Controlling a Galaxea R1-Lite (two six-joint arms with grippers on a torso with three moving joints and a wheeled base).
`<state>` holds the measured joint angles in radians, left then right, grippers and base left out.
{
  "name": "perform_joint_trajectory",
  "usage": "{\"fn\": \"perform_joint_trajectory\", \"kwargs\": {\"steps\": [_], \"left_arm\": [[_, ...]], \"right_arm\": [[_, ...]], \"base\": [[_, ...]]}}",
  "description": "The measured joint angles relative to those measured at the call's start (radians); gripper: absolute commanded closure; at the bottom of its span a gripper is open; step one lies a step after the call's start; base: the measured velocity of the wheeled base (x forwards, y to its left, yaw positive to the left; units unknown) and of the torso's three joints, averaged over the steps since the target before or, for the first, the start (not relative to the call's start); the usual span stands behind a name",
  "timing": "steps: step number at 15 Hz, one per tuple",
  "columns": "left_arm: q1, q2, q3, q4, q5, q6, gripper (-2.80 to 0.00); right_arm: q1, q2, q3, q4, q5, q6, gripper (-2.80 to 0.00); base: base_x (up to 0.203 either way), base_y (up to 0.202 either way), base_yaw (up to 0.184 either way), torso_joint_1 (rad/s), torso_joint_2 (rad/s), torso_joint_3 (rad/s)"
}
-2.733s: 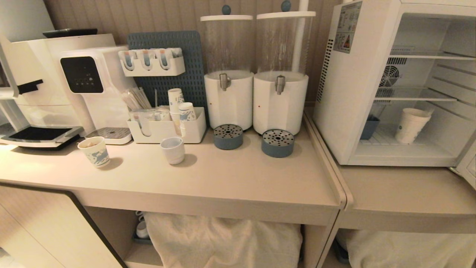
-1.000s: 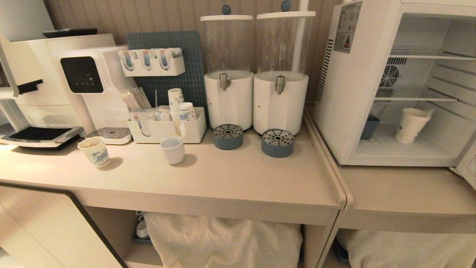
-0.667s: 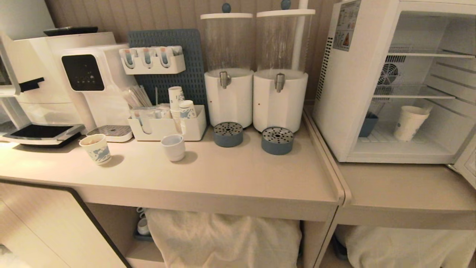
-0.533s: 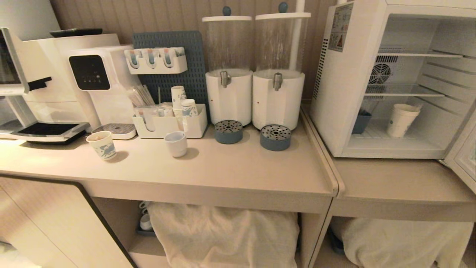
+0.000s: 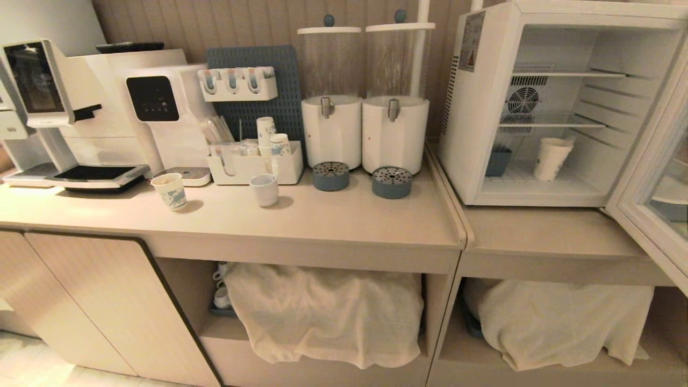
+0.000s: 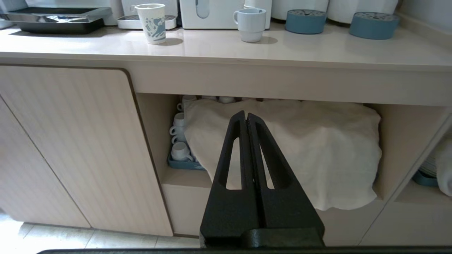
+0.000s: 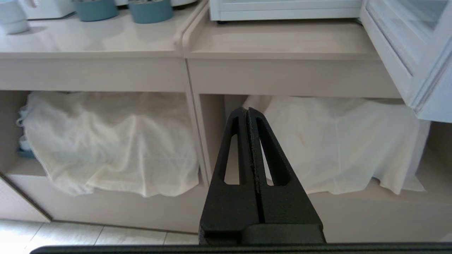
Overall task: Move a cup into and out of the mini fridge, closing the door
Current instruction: Close the freezer door
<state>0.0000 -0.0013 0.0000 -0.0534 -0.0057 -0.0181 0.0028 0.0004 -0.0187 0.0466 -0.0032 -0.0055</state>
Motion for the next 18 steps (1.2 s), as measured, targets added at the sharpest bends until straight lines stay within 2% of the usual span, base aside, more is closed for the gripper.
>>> {"fn": "perform_joint_trajectory", "kwargs": {"steps": [18], "left_arm": [[0.000, 0.000, 0.000, 0.000, 0.000, 0.005, 0.00]], "right_arm": [[0.000, 0.000, -0.001, 0.001, 0.000, 0.000, 0.00]], "base": [[0.000, 0.000, 0.000, 0.000, 0.00, 0.000]]}}
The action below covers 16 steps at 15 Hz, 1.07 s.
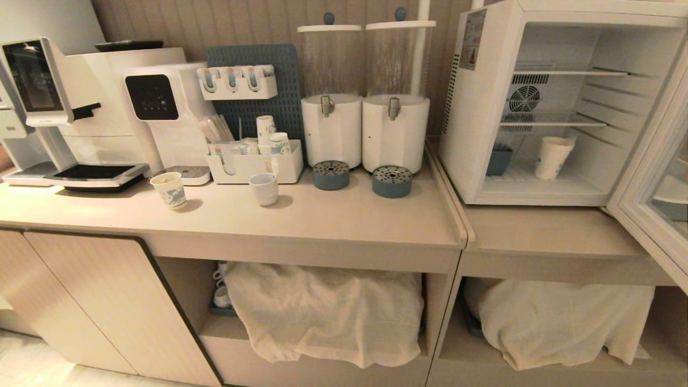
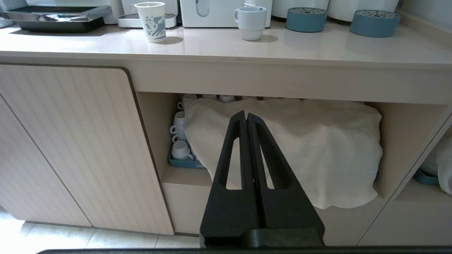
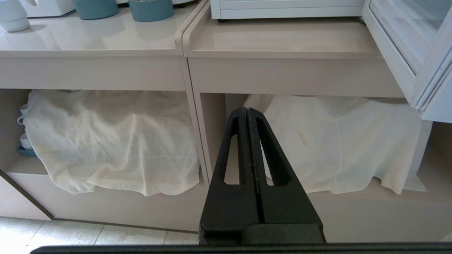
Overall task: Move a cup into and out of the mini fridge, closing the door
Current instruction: Close the freezer door
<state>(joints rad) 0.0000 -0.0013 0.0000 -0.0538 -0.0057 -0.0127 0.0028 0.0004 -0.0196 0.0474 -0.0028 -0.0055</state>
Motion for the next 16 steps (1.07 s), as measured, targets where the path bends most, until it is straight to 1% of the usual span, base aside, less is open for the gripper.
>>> {"fn": "perform_joint_trajectory", "kwargs": {"steps": [3, 4, 16], "left_arm": [[0.000, 0.000, 0.000, -0.001, 0.000, 0.002, 0.00], [-0.002, 0.000, 0.000, 0.000, 0.000, 0.002, 0.00], [0.000, 0.000, 0.000, -0.001, 0.000, 0.001, 0.00]], "right_arm": [[0.000, 0.000, 0.000, 0.000, 0.000, 0.000, 0.00], [-0.001, 0.000, 0.000, -0.001, 0.000, 0.000, 0.00], [0.000, 0.000, 0.000, 0.001, 0.000, -0.002, 0.00]], "base": [[0.000, 0.000, 0.000, 0.000, 0.00, 0.000], [-0.001, -0.105, -0.003, 0.002, 0.00, -0.002], [0.000, -0.190, -0.001, 0.003, 0.00, 0.003]]}}
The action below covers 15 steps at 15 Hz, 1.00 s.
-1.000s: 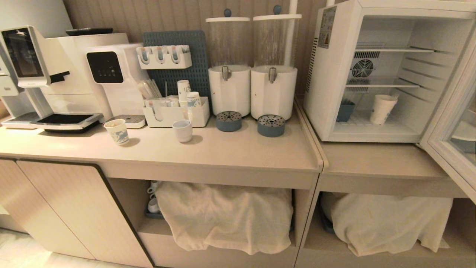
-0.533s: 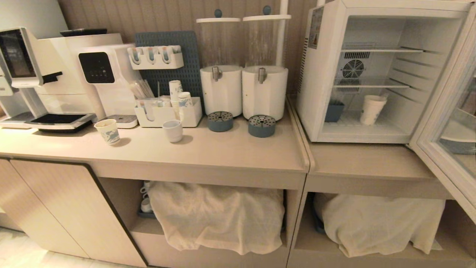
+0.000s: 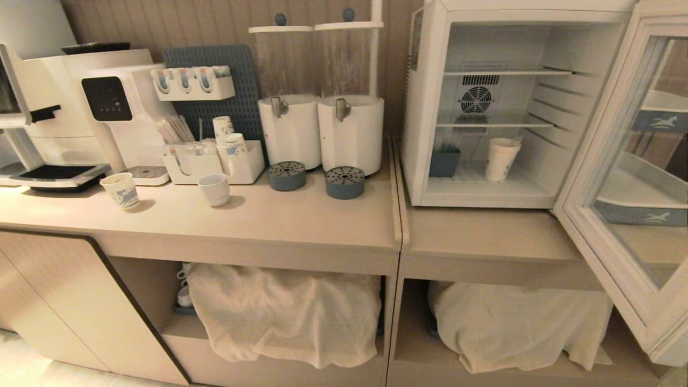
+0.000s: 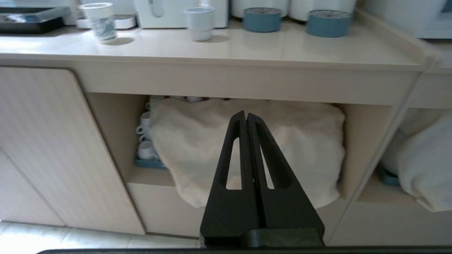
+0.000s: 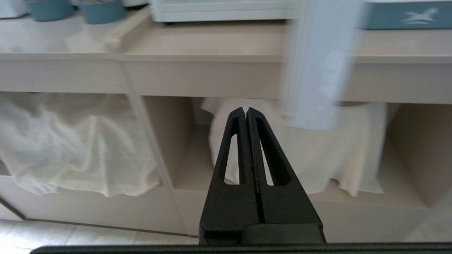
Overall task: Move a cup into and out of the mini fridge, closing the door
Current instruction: Close the freezer door
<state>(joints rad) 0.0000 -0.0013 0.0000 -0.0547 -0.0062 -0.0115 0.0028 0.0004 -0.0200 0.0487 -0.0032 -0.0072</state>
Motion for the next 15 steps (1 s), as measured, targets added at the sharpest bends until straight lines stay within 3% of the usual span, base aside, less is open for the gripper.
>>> {"fn": "perform_joint_trajectory", "kwargs": {"steps": [15], "left_arm": [[0.000, 0.000, 0.000, 0.001, 0.000, -0.002, 0.00]], "right_arm": [[0.000, 0.000, 0.002, -0.003, 0.000, 0.001, 0.00]], "base": [[0.000, -0.178, 0.000, 0.001, 0.00, 0.003]]}}
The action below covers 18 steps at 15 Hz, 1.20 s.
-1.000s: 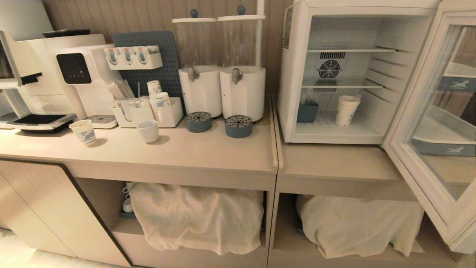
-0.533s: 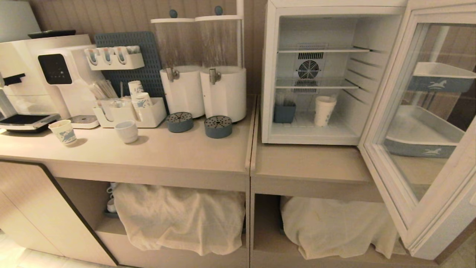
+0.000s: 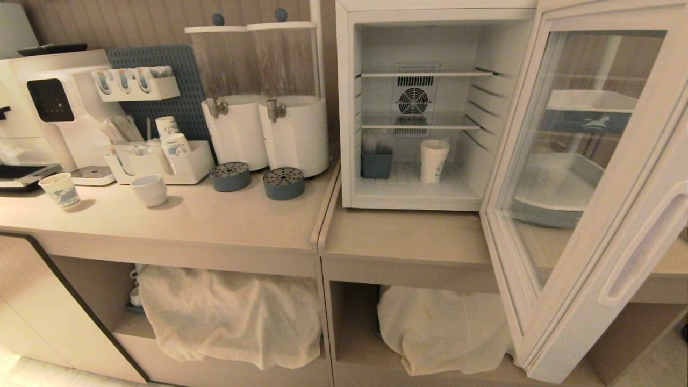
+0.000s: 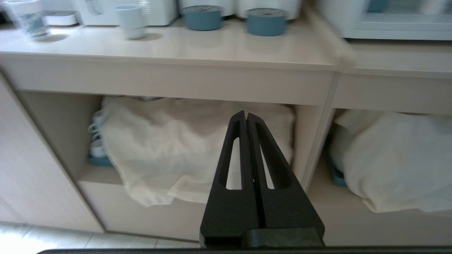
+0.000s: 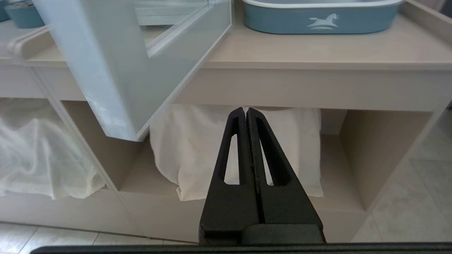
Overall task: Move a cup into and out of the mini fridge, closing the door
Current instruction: Close the freezer door
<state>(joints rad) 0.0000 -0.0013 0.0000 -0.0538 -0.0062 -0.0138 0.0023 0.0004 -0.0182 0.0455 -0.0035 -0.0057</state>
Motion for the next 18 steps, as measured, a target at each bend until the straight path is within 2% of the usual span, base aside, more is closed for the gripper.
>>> {"fn": "perform_joint_trajectory", "kwargs": {"steps": [18], "left_arm": [[0.000, 0.000, 0.000, 0.000, 0.000, -0.001, 0.00]], "right_arm": [[0.000, 0.000, -0.001, 0.002, 0.001, 0.001, 0.00]], "base": [[0.000, 0.000, 0.000, 0.000, 0.00, 0.000]]}}
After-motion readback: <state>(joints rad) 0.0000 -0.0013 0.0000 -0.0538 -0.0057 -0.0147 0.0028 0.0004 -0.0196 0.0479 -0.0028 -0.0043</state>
